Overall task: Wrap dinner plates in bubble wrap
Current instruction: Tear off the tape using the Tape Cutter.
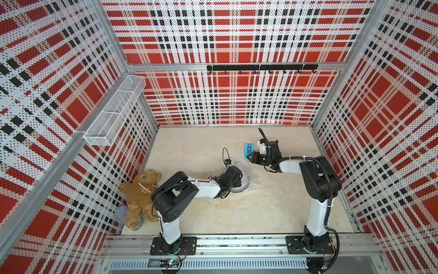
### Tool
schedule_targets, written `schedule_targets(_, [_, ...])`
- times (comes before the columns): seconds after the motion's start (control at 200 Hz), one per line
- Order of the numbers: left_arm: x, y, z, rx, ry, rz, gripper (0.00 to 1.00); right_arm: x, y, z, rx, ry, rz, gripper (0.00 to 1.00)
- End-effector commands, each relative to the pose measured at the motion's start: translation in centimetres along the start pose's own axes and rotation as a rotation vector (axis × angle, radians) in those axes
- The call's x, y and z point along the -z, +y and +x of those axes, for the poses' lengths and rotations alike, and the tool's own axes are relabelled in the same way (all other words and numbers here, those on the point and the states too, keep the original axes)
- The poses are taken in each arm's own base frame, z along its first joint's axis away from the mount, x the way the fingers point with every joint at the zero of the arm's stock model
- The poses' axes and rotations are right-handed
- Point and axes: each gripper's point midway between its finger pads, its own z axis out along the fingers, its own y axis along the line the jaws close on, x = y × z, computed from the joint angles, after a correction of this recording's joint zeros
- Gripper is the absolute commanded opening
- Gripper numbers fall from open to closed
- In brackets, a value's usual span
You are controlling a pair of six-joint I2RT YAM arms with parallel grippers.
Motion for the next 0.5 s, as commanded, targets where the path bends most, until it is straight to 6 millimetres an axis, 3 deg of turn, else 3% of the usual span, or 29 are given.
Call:
schedule_targets(0.0, [-0.1, 7.1, 10.3, -0.077, 0.359, -0.191, 0.0, -0.3, 0.0, -0.3, -0.01, -0.017, -0.022, 0.49])
schedule_targets(0.496, [-0.1, 7.0, 10.3, -0.078, 0.358, -0.192, 0.0, -1.6, -0.8, 0.9, -0.021, 0.009, -0.038, 0.48])
